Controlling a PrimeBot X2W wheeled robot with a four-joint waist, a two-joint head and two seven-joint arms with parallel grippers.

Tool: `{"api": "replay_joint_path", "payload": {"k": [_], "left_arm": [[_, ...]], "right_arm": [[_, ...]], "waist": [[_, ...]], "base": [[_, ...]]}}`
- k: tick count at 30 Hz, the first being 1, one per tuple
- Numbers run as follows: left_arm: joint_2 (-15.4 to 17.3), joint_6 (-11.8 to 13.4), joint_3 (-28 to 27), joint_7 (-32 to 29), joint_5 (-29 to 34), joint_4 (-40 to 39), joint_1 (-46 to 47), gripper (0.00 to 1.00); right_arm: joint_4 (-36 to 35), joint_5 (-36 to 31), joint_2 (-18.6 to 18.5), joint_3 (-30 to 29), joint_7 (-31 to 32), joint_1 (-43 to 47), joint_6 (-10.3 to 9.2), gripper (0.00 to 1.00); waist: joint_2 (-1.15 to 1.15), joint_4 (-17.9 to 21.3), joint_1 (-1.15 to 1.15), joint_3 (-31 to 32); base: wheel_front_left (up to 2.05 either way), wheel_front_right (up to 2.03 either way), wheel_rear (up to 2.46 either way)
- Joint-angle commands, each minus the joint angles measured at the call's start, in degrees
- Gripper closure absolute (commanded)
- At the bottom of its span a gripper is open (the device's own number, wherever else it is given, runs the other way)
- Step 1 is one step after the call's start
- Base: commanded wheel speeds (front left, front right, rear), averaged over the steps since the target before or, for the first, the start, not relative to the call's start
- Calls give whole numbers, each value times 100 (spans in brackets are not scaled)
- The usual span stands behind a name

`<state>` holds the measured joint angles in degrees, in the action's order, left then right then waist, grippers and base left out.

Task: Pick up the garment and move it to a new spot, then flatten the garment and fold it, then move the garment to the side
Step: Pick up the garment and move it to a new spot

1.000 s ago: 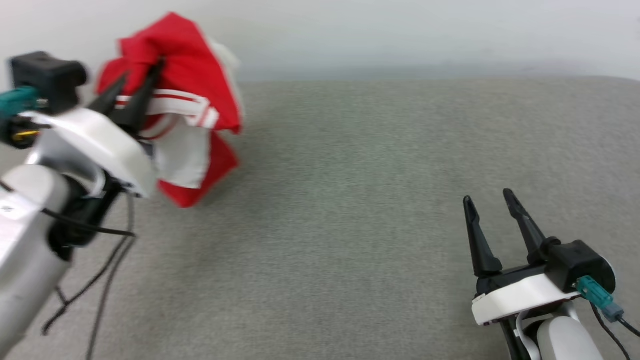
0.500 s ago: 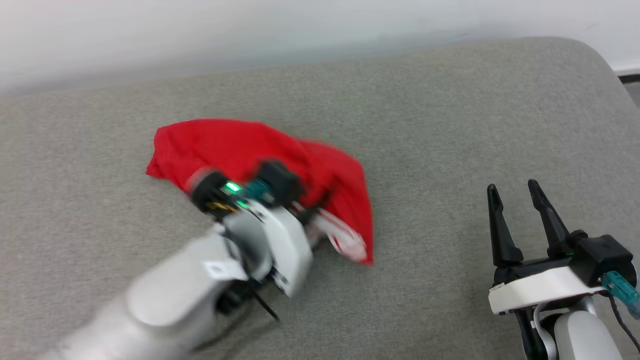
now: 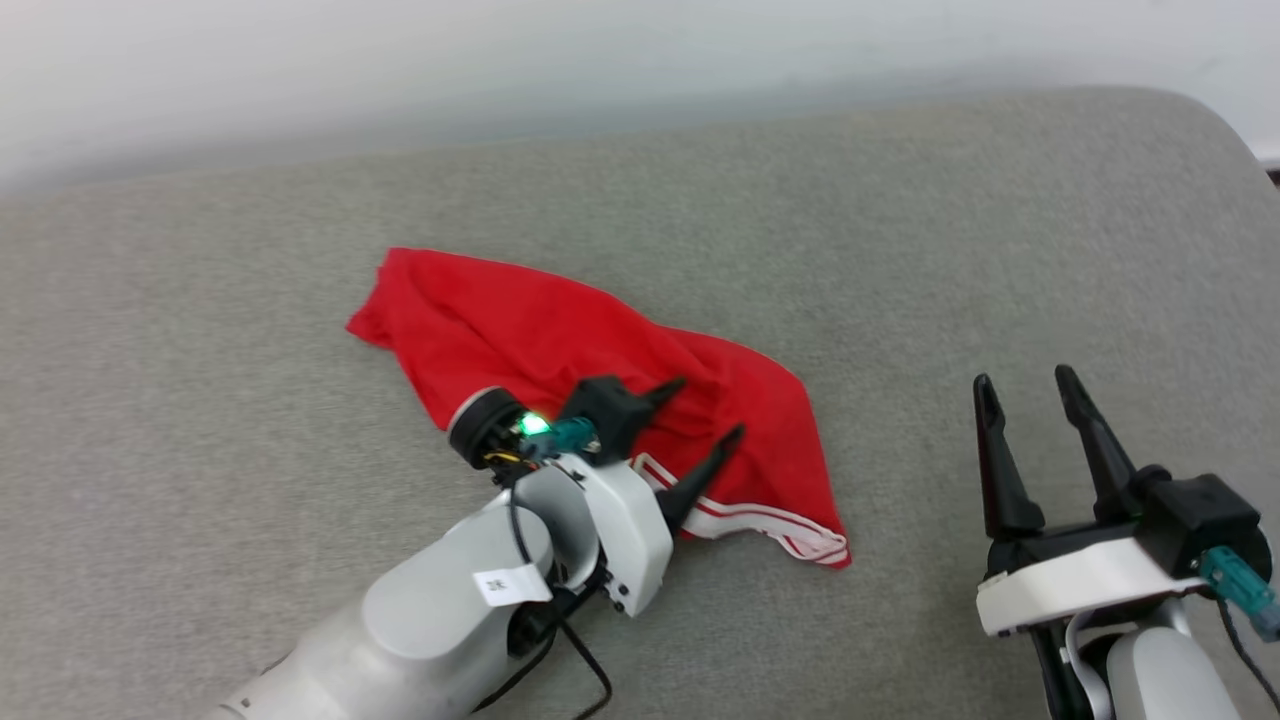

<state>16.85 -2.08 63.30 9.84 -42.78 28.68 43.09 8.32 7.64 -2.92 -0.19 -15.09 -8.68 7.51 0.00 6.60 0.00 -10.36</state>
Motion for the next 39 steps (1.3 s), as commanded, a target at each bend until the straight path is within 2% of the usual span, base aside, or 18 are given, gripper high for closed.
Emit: {"api": "replay_joint_path", "payload": {"k": [1, 5, 9, 14, 19, 25, 27, 28, 29, 36, 39], "left_arm": [[1, 25, -96, 160, -29, 47, -81, 0], [132, 195, -437, 452, -70, -45, -242, 0], [392, 484, -942, 535, 4, -402, -558, 0], [730, 836, -1945, 533, 359, -1314, -1315, 0], [750, 1000, -3026, 536, 738, -2179, -2452, 0], [392, 729, -3941, 537, 1403, -2837, -3618, 0], [315, 660, -4049, 537, 1516, -2900, -3757, 0], [151, 517, -4248, 537, 1755, -3002, -4001, 0], [151, 517, -4248, 537, 1755, -3002, -4001, 0], [-433, 66, -4683, 537, 2233, -2968, -4406, 0], [-580, -123, -4846, 537, 2373, -2891, -4381, 0]], "right_arm": [[29, -40, 7, 4, -11, 82, -4, 0], [76, -104, 7, -28, -11, 196, -4, 0], [97, -194, 7, -52, -11, 305, -4, 0], [23, -258, 7, -39, -11, 431, -4, 0], [-46, -307, 7, -55, -11, 548, -4, 0], [-109, -270, 7, -8, -11, 667, -4, 0], [-114, -260, 7, -7, -11, 673, -4, 0], [-138, -250, 7, 9, -11, 691, -4, 0], [-138, -250, 7, 9, -11, 691, -4, 0], [-149, -204, 7, 49, -11, 728, -4, 0], [-155, -218, 7, 90, -11, 702, -4, 0]], "waist": [[0, -157, 0, 153], [0, -422, 0, 414], [0, -695, 0, 656], [0, -966, 0, 858], [0, -1123, 0, 969], [0, -1200, 0, 1029], [0, -1206, 0, 1033], [0, -1212, 0, 1044], [0, -1212, 0, 1044], [0, -1178, 0, 1033], [0, -1143, 0, 994]], "base": [[0, 0, 0], [0, 0, 0], [0, 0, 0], [0, 0, 0], [0, 0, 0], [0, 0, 0], [0, 0, 0], [0, 0, 0], [0, 0, 0], [0, 0, 0], [0, 0, 0]]}}
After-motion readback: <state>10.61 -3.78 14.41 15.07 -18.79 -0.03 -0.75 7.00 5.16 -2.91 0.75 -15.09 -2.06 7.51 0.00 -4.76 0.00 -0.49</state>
